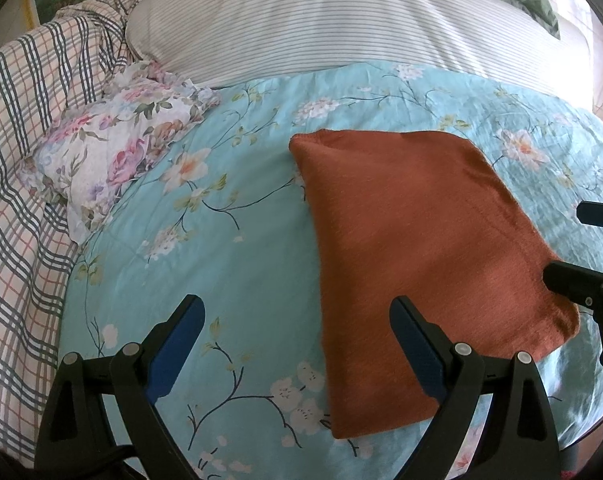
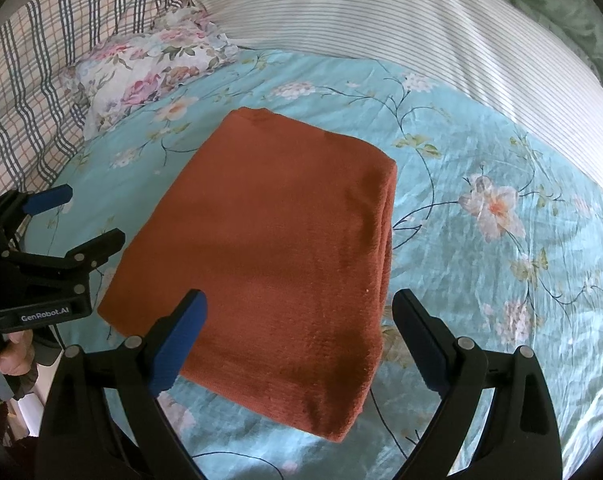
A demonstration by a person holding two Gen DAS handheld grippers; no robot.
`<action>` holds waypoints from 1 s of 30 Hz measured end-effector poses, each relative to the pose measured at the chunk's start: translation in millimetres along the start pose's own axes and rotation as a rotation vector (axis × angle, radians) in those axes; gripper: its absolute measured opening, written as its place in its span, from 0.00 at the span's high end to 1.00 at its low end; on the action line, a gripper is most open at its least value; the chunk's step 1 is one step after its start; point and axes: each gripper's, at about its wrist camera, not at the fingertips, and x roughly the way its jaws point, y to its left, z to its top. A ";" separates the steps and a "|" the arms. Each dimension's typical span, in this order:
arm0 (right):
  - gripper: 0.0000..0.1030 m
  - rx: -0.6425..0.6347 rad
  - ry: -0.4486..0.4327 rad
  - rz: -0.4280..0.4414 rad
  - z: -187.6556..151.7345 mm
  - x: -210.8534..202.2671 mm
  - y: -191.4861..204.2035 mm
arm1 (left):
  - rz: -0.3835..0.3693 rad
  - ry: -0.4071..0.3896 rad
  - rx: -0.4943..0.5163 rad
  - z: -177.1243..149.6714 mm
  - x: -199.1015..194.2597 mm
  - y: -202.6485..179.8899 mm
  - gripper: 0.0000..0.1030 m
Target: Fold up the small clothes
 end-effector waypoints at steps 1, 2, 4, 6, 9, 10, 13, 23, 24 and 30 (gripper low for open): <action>0.09 0.001 0.000 0.000 0.0 -0.2 -0.8 | -0.001 -0.002 0.001 0.3 -0.5 -0.8 0.08; 0.09 0.004 -0.001 0.001 -0.1 -0.7 -1.5 | -0.001 -0.003 0.001 0.7 -0.6 -2.2 0.08; 0.09 0.006 -0.002 0.000 0.1 -1.2 -2.9 | -0.003 -0.003 0.000 1.0 -0.8 -2.6 0.08; 0.09 0.007 -0.004 0.000 0.6 -2.3 -3.4 | -0.004 -0.005 0.000 1.6 -1.2 -3.4 0.08; 0.09 0.008 -0.008 0.003 1.8 -3.2 -4.8 | -0.007 -0.004 -0.003 2.7 -1.4 -3.3 0.08; 0.09 0.009 -0.010 0.004 1.7 -3.6 -4.8 | -0.009 -0.004 -0.004 3.4 -1.5 -3.4 0.08; 0.09 0.019 -0.018 0.012 4.5 -4.1 -6.9 | -0.011 -0.009 -0.013 7.6 -0.1 -2.9 0.08; 0.09 0.060 -0.019 0.046 16.6 1.4 -13.4 | -0.004 -0.005 -0.047 24.3 11.0 5.4 0.08; 0.09 0.061 -0.018 0.047 16.9 1.9 -13.8 | -0.003 -0.004 -0.049 25.3 11.9 6.3 0.08; 0.09 0.066 -0.004 0.047 19.0 9.3 -18.0 | 0.001 0.008 -0.068 28.6 16.7 13.2 0.08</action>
